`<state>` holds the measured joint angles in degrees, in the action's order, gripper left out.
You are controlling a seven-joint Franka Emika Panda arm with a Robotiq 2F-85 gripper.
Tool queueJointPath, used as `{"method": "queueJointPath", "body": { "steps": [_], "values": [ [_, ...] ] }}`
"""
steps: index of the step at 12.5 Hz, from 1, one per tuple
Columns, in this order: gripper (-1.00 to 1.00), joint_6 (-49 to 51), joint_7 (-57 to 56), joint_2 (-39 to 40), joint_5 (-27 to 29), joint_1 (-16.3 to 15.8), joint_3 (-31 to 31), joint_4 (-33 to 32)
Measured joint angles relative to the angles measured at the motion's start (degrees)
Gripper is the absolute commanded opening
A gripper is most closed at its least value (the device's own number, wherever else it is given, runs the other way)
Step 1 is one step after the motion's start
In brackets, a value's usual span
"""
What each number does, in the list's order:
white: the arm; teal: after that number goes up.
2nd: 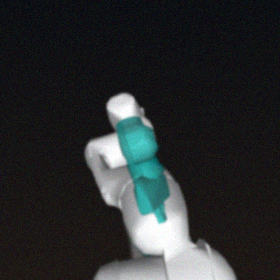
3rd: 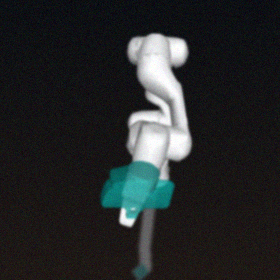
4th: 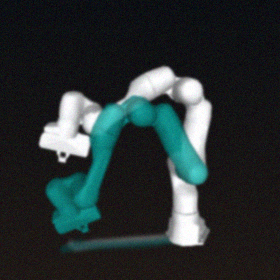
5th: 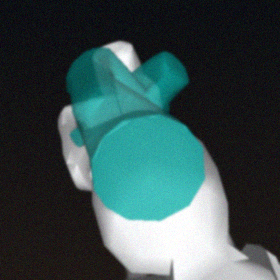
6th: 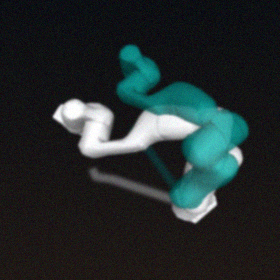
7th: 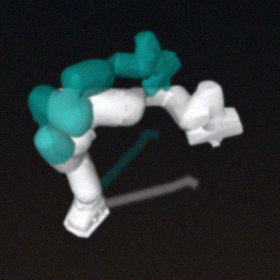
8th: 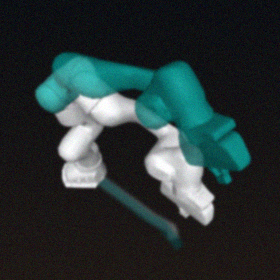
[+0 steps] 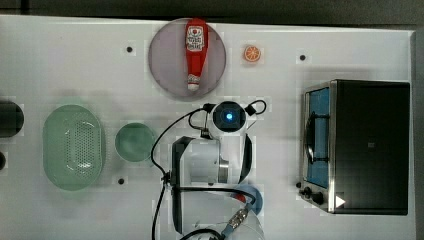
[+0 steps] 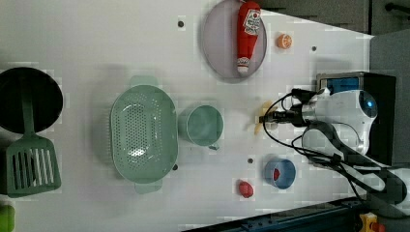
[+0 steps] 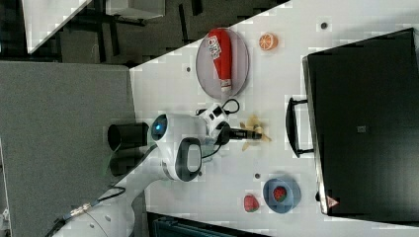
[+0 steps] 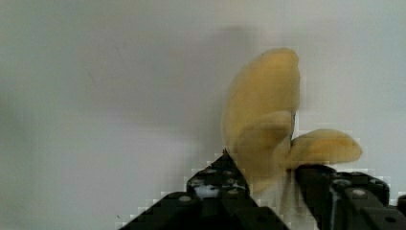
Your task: Pick Banana and place it in mug.
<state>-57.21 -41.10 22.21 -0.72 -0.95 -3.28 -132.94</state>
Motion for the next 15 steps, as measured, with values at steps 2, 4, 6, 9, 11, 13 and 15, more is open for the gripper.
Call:
{"method": "queueJointPath", "body": {
  "steps": [2,4,6,9,11,13,15],
  "values": [
    [-0.30,0.9,0.0,-5.2,0.5,0.0,0.0,0.0],
    [-0.30,4.1,0.0,-11.4,1.0,-0.3,-1.0,-0.2],
    [-0.30,12.4,0.0,-18.7,1.0,0.2,-0.2,0.9],
    [-0.30,25.4,0.6,-25.4,0.9,-0.2,1.8,6.8],
    [-0.30,28.5,2.7,-27.9,0.6,0.3,4.6,11.3],
    [-0.30,31.9,4.5,-30.9,2.0,0.3,6.9,12.4],
    [-0.30,36.1,12.1,-31.9,1.7,0.1,11.4,15.3]
  ]
}}
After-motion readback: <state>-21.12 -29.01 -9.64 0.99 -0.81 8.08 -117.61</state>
